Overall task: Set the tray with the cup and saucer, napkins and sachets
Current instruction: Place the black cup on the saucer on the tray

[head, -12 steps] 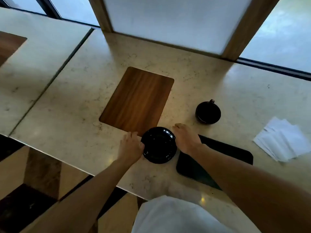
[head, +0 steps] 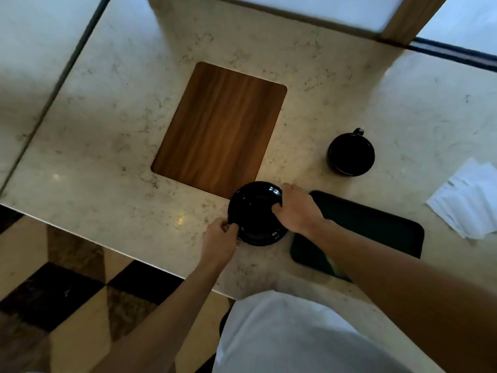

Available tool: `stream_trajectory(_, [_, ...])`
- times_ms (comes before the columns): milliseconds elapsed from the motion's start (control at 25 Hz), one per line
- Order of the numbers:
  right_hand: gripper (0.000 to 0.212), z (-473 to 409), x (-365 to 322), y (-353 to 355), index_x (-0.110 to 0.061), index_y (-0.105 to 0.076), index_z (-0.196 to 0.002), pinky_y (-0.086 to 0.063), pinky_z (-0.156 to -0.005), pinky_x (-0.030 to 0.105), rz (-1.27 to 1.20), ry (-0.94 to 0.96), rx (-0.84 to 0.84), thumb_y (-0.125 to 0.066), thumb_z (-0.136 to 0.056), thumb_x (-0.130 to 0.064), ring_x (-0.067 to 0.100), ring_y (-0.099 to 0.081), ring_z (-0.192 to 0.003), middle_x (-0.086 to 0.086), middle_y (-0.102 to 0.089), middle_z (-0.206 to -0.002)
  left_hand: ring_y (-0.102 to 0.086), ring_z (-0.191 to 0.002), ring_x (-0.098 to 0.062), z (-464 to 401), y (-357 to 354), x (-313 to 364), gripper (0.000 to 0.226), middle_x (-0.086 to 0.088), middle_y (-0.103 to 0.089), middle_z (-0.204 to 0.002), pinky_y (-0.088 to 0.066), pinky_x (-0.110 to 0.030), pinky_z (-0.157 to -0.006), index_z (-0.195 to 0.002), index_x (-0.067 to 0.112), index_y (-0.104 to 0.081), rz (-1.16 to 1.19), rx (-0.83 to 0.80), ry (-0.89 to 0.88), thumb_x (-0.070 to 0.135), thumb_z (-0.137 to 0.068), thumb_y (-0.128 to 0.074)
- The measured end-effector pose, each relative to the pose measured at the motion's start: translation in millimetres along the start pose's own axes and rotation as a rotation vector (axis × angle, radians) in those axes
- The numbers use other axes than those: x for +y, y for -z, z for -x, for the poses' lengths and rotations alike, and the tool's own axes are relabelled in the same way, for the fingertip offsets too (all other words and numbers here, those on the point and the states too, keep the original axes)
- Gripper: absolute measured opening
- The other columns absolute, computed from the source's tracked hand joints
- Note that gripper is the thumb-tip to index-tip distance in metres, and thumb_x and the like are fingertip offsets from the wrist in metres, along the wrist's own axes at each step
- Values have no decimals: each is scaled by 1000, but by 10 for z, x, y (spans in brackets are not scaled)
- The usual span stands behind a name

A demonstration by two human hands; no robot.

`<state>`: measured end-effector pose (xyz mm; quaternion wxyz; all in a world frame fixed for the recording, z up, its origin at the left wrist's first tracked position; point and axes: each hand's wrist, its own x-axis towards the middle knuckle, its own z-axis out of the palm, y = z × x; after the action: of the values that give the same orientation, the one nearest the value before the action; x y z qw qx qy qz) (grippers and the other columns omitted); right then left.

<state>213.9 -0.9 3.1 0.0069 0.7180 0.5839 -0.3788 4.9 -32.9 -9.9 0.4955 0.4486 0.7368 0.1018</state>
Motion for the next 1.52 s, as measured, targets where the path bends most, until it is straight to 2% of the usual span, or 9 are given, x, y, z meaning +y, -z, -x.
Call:
stream_trajectory(320, [35,195,-7,42,-13,-58,-123,-54,-80,39,-221,3,101,-55,-94,-31,22,-61,-95,3,-60,-111,-71,-67,-27,61,210,242,14,-5,-72,-72,-60,-53,-70,-82,22,-67,32,118,-38,23,-92,-58])
stream_trajectory(400, [27,315,34,69,-25,-63,-119,-57,-78,32,-362,-9,166,-57,-93,-29,10,-64,-94,-4,-65,-111,-70,-68,-27,96,248,338,13,-4,-71,-73,-60,-49,-68,-83,21,-67,11,139,-100,23,-93,-59])
stream_trajectory(520, [21,567,211,115,-43,-57,-92,-48,-58,12,-490,-47,290,-62,-91,-22,-8,-62,-82,-17,-66,-90,-67,-68,-17,207,167,500,12,4,-69,-72,-51,-31,-59,-84,27,-67,-40,123,-220,22,-93,-60])
stream_trajectory(600, [26,765,417,125,-40,-62,-101,-52,-63,11,-550,-90,337,-62,-92,-16,-6,-64,-82,-19,-66,-92,-65,-68,-15,293,12,592,11,6,-68,-71,-48,-28,-58,-86,28,-66,-80,58,-275,23,-94,-61])
stream_trajectory(760, [31,1068,890,100,-28,-65,-120,-60,-78,25,-592,-202,404,-61,-94,-11,4,-67,-87,-14,-69,-99,-68,-72,-26,392,-364,722,12,-5,-70,-76,-60,-49,-70,-90,18,-68,-148,-102,-330,20,-96,-59])
stream_trajectory(920, [33,1262,1266,82,-23,-66,-122,-50,-75,14,-544,-285,478,-58,-94,-9,7,-65,-94,-5,-69,-106,-70,-71,-24,473,-710,829,15,-5,-71,-76,-60,-48,-72,-87,16,-68,-241,-212,-367,19,-97,-56])
stream_trajectory(1120, [32,1322,1436,28,-23,-66,-122,-53,-79,19,-552,-306,464,-57,-95,-7,8,-64,-93,-4,-67,-106,-69,-72,-29,418,-923,902,21,-12,-68,-74,-55,-44,-69,-80,4,-63,-386,-213,-359,18,-95,-57])
stream_trajectory(1240, [32,1310,1480,15,-22,-66,-122,-58,-87,30,-583,-309,454,-57,-96,-6,12,-65,-95,-2,-68,-105,-68,-69,-25,399,-974,921,20,-7,-67,-71,-52,-36,-63,-80,7,-64,-427,-200,-361,18,-95,-57])
stream_trajectory(1520, [33,1269,1528,12,-18,-66,-124,-59,-85,32,-627,-314,434,-56,-96,-3,12,-66,-91,-3,-68,-101,-65,-72,-19,327,-1043,923,18,-2,-68,-75,-51,-35,-67,-82,14,-66,-497,-153,-347,22,-94,-56])
